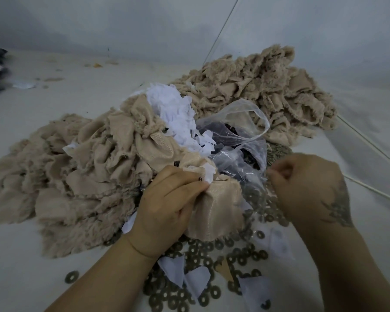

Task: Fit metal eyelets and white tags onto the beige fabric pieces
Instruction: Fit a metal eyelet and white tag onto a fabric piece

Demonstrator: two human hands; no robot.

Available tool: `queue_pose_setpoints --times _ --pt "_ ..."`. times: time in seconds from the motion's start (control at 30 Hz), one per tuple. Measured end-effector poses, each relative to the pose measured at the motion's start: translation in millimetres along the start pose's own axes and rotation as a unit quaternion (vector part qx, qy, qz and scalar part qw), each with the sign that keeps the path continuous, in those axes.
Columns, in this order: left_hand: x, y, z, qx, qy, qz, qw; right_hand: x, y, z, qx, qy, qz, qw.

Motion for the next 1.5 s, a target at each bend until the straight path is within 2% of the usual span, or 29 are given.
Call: queue_pose_setpoints --times 0.03,0.07,0.13,0.17,0.27,0.43,0.6,0.8,1.2,1.5 --pt "0.4 0.8 -0.4 0.003 0.002 -0.001 1.000 2.4 -1.8 -9.6 -0.095 -0.023 0.051 0.994" --pt "0.9 1.4 -0.7 0.005 0.003 -0.001 1.000 4.7 2.3 -20.8 -0.193 -0.042 0.054 0.979" --pt "0.8 2.2 -1.0 0.011 0.003 -0.005 1.000 10.5 19.1 -42.0 -0.336 -0.069 -0.001 0.939" --pt "0.4 2.4 -0.9 0.015 0.003 -0.006 1.000 11.9 26.7 -50.4 -0.361 -0.097 -0.008 0.928" --pt "0.0 2.0 -0.1 0.024 -0.004 -0.002 1.000 12.9 43.4 -61.5 -0.349 -0.185 0.011 0.919" --pt "-0.4 -0.6 -0.5 0.006 -0.056 0.000 0.998 14.9 57.7 -53.6 -0.407 -0.169 -0.040 0.897" --pt "-2.3 -2.6 0.5 0.022 -0.095 0.008 0.995 16.7 59.4 -50.4 -0.412 -0.174 -0.028 0.894" --pt "1.1 -2.8 -4.4 0.073 -0.212 -0.006 0.975 20.0 56.1 -48.3 -0.378 -0.261 0.007 0.888" --pt "0.4 1.4 -7.9 0.009 -0.094 -0.040 0.995 25.1 61.3 -49.3 -0.353 -0.310 0.032 0.882" --pt "3.3 4.5 -8.2 0.003 -0.079 -0.009 0.997 29.8 65.7 -49.2 -0.376 -0.298 0.064 0.875"
Point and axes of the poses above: each hand's wrist, its own x-axis away from the middle knuckle, its own y-axis out of the palm, z = x × y, the point moved 3 cm from there along -x, towards the middle knuckle, and after that the axes turned 2 degrees about z, right-handed, at the moved point
